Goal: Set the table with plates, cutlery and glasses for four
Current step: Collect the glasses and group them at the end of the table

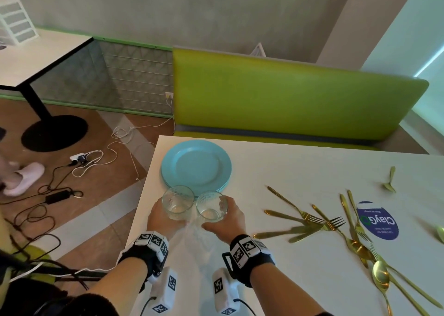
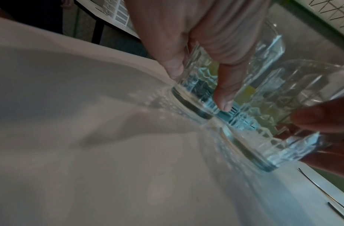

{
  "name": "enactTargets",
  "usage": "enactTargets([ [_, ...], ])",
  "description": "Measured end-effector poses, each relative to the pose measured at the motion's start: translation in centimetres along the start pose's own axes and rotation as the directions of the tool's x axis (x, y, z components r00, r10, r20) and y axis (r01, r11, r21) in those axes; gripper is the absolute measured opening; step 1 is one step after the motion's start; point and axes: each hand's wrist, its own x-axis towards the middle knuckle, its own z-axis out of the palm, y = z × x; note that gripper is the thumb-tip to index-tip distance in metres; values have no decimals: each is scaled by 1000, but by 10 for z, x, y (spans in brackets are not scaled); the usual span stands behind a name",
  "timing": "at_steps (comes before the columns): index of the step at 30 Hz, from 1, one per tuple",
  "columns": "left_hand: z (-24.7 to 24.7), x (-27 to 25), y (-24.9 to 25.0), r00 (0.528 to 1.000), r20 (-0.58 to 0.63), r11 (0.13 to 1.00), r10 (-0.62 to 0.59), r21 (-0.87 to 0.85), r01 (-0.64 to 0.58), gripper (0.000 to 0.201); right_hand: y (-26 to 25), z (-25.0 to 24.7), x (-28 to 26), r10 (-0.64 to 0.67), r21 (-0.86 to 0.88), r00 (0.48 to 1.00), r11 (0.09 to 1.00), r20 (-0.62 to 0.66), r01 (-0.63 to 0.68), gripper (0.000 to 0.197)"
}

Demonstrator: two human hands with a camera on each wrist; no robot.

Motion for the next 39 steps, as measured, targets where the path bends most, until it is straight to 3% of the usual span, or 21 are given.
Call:
enactTargets([
  [2,-1,-1,4,1000,11,999,-18,-31,18,55,-1,2,2,-6,1,1000,1000,5,6,81],
  [5,-3,2,6,1000,21,998,-16,-53,17,50,-3,4,5,-13,-5,1000,1000,9,13,83],
  [8,-4,7,6,998,20,996,-55,-76,57,71,-6,5,9,-14,-3,1000,1000,8,14,82],
  [11,-3,13,4,998,21,995,-57,-85,59,74,-8,6,13,-11,8,1000,1000,6,11,82],
  [16,0,22,-3,998,19,995,-53,-80,55,65,-11,8,20,-2,20,1000,1000,-3,2,81],
  [20,-8,13,13,999,15,994,-40,-103,41,38,-13,9,25,11,50,1000,999,-16,-10,81],
  [23,-11,12,21,1000,17,990,-5,-140,7,41,-14,10,29,21,60,1000,998,-16,-20,84],
  [27,-10,21,13,997,39,987,-69,-144,74,58,-13,11,32,36,65,999,997,0,-36,90],
  [30,7,43,-19,997,38,980,-61,-189,67,100,-12,9,31,44,75,999,996,15,-45,95],
  [32,-4,25,-2,999,-6,982,-34,-186,32,120,-12,5,29,45,69,999,997,24,-46,98],
  [36,-21,-2,25,997,-54,972,-54,-232,40,133,-13,-7,25,39,47,999,998,20,-40,107],
  [39,-28,-13,39,991,-124,962,41,-261,-72,132,-15,-26,19,32,30,999,999,-13,-32,108],
])
